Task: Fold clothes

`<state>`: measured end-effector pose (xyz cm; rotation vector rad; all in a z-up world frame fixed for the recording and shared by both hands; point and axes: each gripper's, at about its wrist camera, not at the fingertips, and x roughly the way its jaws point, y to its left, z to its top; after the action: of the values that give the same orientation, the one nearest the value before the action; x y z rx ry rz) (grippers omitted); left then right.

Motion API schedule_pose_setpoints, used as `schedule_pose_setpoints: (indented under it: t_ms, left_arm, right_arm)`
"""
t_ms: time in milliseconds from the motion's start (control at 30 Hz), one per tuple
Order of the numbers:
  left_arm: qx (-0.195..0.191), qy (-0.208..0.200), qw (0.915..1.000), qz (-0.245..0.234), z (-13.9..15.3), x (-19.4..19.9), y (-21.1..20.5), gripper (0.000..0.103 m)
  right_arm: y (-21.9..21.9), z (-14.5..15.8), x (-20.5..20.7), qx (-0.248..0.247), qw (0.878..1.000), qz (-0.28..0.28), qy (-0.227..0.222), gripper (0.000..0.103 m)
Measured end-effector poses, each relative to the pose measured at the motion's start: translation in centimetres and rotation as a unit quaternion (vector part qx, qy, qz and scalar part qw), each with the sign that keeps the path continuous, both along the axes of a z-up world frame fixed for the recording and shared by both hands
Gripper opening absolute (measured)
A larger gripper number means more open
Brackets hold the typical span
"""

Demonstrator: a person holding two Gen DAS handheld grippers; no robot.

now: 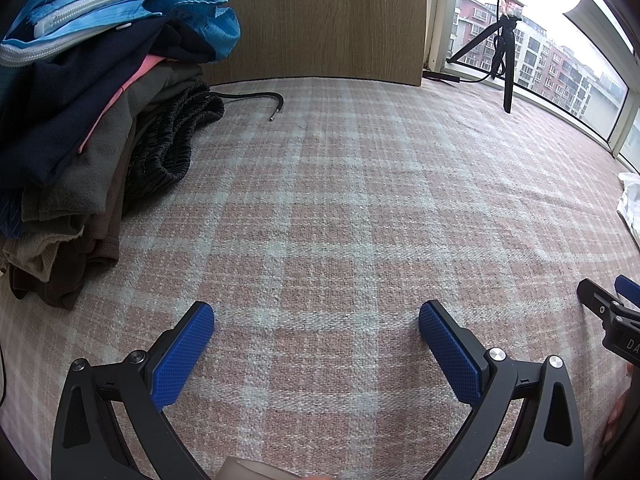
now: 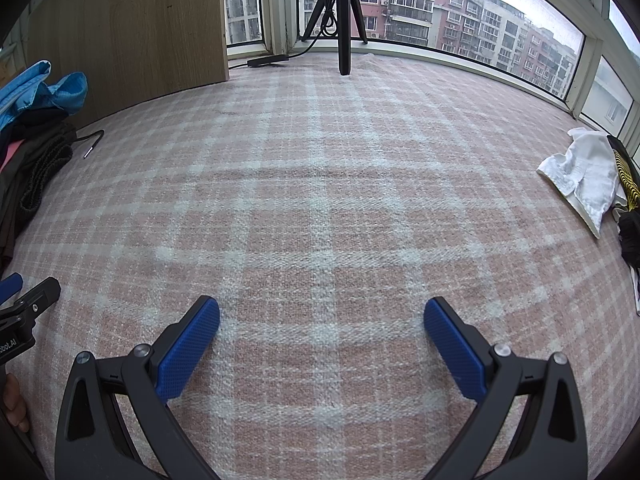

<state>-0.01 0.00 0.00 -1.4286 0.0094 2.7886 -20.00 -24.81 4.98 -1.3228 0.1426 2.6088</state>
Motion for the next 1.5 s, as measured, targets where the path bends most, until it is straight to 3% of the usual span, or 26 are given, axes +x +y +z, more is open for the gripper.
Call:
schedule_pose_setpoints:
  t_ms: [1500]
  left_arm:
    - [0.001,0.001,1.0000,0.002,-0.13,0.11,0.03,0.103]
  right_arm:
    - [0.01,-0.30,-0.35,-0.001,1.000,-0.002,-0.004,0.103]
